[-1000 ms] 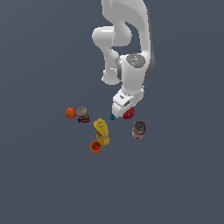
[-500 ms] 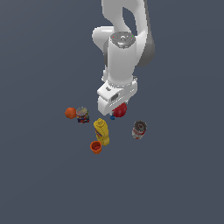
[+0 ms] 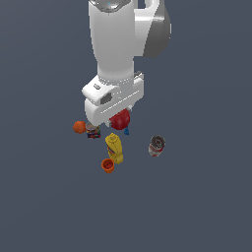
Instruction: Pick up a designated object from a clutter of objects.
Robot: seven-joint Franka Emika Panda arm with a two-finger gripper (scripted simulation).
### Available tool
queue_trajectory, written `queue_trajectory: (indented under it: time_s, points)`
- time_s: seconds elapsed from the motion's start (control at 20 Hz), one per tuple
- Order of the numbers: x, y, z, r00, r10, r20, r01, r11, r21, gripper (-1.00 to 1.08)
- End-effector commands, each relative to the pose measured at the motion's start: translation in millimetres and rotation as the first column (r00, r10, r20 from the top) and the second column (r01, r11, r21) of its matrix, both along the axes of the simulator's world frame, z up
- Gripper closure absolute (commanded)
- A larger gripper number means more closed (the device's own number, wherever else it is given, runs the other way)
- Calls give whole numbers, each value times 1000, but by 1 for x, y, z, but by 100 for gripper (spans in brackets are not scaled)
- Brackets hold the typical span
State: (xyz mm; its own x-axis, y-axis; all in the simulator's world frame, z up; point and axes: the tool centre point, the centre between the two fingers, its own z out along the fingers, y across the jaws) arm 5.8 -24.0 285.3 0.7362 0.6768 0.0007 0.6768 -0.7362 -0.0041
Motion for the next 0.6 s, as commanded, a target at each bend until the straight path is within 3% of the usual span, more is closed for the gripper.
queue_trajectory:
  time_s: [0.0,0.55]
  points:
    - [11,-12,19,1000,1,2,-1,1000,0,108]
    - [51,-54,82,1000,0,2,0,1000,-2,108]
